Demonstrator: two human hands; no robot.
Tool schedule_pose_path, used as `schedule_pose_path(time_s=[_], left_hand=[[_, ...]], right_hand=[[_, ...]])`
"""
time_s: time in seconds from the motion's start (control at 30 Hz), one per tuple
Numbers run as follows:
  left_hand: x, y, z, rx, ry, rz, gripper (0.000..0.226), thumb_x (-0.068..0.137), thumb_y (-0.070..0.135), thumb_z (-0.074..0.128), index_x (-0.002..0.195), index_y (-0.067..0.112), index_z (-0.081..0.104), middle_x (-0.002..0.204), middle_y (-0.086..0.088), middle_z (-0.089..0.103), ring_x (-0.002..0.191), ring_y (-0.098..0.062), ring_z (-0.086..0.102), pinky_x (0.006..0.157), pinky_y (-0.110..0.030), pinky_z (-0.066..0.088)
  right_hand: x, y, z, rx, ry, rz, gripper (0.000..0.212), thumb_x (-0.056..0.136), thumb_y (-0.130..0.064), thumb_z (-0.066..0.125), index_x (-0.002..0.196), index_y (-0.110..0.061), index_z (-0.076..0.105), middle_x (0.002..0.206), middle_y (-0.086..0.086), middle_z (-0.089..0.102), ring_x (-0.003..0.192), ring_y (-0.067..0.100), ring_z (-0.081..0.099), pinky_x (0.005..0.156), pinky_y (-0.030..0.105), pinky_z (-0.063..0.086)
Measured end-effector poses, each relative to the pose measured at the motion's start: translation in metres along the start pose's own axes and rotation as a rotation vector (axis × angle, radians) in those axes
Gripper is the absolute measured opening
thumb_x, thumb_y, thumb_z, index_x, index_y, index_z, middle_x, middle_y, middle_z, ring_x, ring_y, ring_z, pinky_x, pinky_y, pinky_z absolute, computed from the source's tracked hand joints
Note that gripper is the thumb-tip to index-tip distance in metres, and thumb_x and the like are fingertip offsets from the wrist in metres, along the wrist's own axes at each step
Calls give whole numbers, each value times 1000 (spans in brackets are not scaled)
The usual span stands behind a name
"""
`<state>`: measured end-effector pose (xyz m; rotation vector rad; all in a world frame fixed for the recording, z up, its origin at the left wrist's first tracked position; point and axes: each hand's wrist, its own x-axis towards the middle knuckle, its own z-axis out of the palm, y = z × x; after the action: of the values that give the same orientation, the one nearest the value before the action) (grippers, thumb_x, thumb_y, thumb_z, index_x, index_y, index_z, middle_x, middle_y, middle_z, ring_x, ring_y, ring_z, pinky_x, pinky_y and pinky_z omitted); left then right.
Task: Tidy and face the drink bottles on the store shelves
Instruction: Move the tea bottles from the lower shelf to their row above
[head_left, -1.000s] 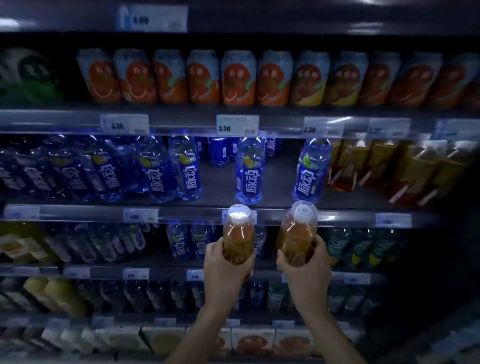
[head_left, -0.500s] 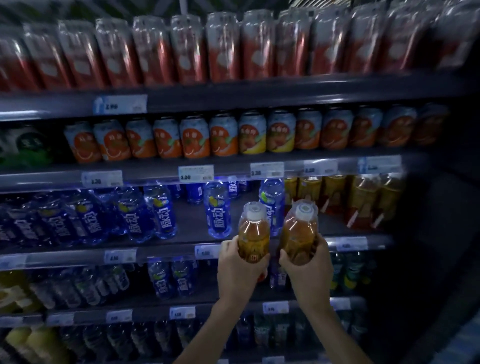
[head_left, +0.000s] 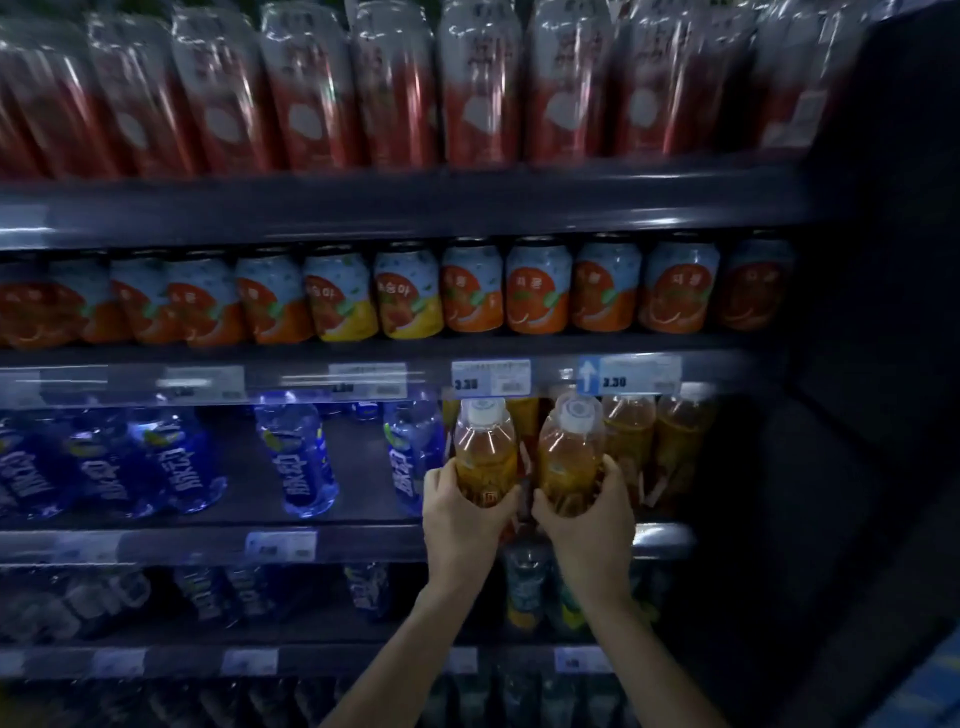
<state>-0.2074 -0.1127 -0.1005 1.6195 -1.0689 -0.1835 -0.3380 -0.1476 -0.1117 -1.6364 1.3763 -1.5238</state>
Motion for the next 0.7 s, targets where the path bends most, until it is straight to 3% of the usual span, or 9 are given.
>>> schedule_pose_path(time_s=[0.1,0.2,0.33,0.57,0.7], left_hand=[[10,4,15,22,35,-22,54,62,43,82,107,23,59,95,13,47,91,12,47,67,-7,37],[16,4,23,17,47,-56,60,62,39,84,112,17,59,98,8,48,88,2,49,77,-15,40],[24,4,29,-2,50,-109,66,62,39,84,117,14,59,106,5,51,98,-8,52,88,-28,47],[36,1,40,-15,12,-133,65,64,36,84,120,15,56,114,3,51,106,-13,53,94,-37,49],[37,-8,48,-24,-27,-211,76,68,42,80,131,14,48,126,1,47,118,-18,48,101,-42,45]], right_hand=[[16,5,3,11,-27,-23,78,62,-41,83,128,-23,45,115,-7,56,107,11,56,87,32,51],[21,11,8,12,-52,-41,78,62,-36,85,128,-19,47,116,-5,55,107,12,56,87,30,51],[27,13,17,-45,-59,-64,81,66,-35,82,135,-16,44,119,-4,54,109,10,52,90,27,46],[44,14,30,-92,-58,-16,79,69,-29,83,136,-10,44,122,4,57,114,21,55,95,39,49],[44,22,34,-142,-29,2,80,71,-36,80,137,-11,43,122,4,58,112,22,56,92,40,51]])
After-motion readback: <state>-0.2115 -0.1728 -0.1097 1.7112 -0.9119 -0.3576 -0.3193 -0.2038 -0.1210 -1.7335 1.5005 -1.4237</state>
